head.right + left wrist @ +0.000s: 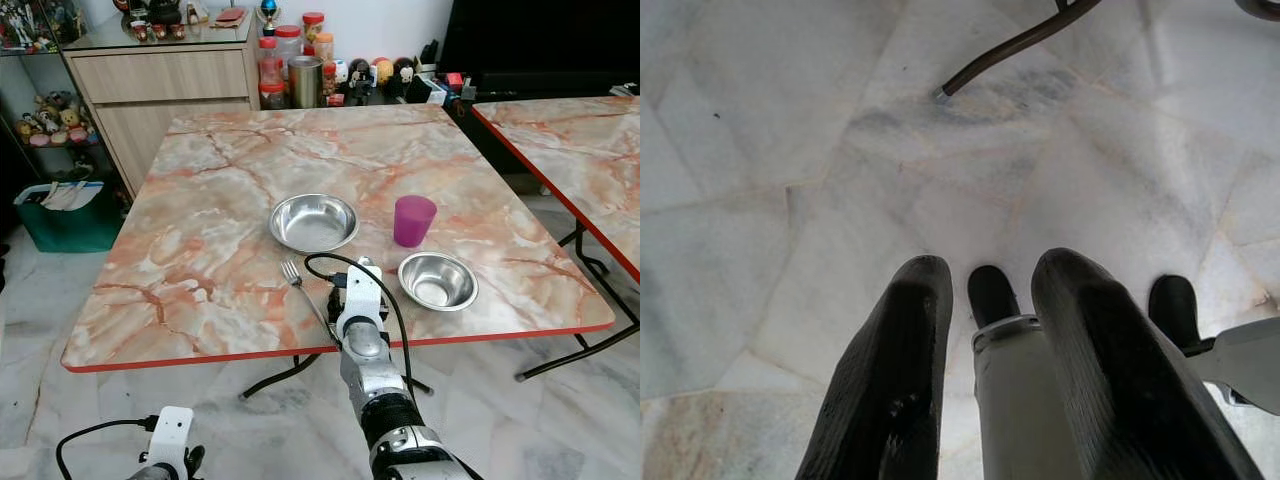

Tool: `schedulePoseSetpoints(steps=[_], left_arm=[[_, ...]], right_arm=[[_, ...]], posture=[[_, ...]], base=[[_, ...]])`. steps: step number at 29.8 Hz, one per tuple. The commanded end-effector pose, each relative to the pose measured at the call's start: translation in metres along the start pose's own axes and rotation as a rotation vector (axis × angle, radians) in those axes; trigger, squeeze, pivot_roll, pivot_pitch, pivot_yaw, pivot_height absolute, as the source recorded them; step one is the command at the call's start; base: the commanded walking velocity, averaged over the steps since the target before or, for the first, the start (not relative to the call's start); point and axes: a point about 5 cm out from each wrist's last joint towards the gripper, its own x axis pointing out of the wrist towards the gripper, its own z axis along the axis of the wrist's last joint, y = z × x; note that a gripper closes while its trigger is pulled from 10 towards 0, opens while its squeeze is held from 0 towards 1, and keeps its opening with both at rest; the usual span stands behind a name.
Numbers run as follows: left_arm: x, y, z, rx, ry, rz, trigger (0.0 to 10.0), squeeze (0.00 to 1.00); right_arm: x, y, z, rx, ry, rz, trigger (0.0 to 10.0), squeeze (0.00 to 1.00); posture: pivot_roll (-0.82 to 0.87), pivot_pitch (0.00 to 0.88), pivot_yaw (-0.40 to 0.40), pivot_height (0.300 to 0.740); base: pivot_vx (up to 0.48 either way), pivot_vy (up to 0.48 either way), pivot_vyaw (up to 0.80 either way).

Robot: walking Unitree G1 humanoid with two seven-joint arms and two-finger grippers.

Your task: Setting the table

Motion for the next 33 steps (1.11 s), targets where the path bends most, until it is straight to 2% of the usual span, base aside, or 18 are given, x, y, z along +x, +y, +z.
schedulePoseSetpoints(steps=[1, 11, 19, 33], left_arm=[[0.001, -0.002, 0.0, 0.008, 0.017, -0.017, 10.0, 0.0], [0.0, -0.005, -0.002, 0.006, 0.029, -0.035, 10.0, 0.0], [0.001, -0.006, 0.0, 0.01, 0.025, -0.039, 10.0, 0.0], [0.001, -0.007, -0.001, 0.014, 0.033, -0.046, 10.0, 0.0]], right_arm=[[0.0, -0.005, -0.013, 0.009, 0.072, -0.034, 0.0, 0.0], [0.001, -0.005, -0.012, 0.023, 0.086, -0.034, 0.0, 0.0], [0.001, -0.001, -0.003, 0.028, 0.033, -0.033, 0.0, 0.0], [0.001, 0.0, -0.004, 0.02, 0.038, -0.022, 0.0, 0.0]], posture=[[-0.07, 0.0, 0.013, 0.74], [-0.07, 0.0, 0.014, 0.74], [-0.08, 0.0, 0.017, 0.74], [-0.08, 0.0, 0.02, 0.74]], base=[[0.0, 0.0, 0.0], [0.0, 0.0, 0.0], [0.0, 0.0, 0.0], [0.0, 0.0, 0.0]])
